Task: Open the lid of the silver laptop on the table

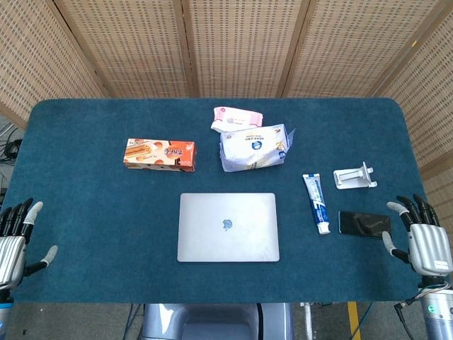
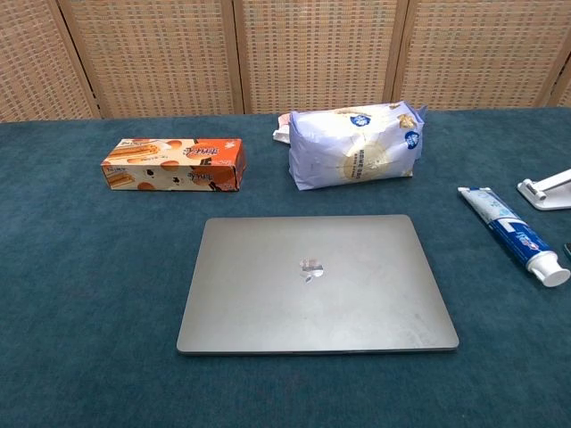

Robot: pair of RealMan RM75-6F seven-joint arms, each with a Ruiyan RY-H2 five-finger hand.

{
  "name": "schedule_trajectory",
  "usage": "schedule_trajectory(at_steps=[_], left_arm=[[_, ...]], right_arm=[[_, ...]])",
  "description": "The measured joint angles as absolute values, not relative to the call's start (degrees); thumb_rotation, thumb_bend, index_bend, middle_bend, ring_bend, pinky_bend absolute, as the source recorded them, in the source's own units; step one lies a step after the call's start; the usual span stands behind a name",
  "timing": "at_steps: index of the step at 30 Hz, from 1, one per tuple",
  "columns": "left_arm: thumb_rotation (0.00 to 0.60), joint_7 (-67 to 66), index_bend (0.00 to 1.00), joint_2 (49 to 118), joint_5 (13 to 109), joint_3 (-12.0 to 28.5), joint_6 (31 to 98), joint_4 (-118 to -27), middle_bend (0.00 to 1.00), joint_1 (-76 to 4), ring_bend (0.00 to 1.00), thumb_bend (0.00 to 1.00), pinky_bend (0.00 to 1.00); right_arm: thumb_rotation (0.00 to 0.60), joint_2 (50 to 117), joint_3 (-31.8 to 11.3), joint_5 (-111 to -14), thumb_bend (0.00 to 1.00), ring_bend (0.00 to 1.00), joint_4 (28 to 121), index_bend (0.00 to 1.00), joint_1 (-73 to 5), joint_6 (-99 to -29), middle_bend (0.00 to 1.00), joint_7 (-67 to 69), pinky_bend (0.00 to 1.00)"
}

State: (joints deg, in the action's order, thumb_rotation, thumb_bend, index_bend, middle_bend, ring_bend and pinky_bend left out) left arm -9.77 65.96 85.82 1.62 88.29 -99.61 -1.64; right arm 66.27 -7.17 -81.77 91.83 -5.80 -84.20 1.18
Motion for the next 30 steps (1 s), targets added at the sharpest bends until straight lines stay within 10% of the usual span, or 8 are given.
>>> schedule_trajectory(at_steps=[30], left_arm=[[0.546, -14.2, 0.00, 64.7, 89.8, 3.7, 81.1, -104.4, 0.00, -8.9, 0.00, 0.20, 0.00]], right_arm=[[0.600, 65.7, -7.2, -81.8, 0.41, 0.00, 92.9, 0.25, -5.4, -85.0, 0.17, 1.0, 0.10]])
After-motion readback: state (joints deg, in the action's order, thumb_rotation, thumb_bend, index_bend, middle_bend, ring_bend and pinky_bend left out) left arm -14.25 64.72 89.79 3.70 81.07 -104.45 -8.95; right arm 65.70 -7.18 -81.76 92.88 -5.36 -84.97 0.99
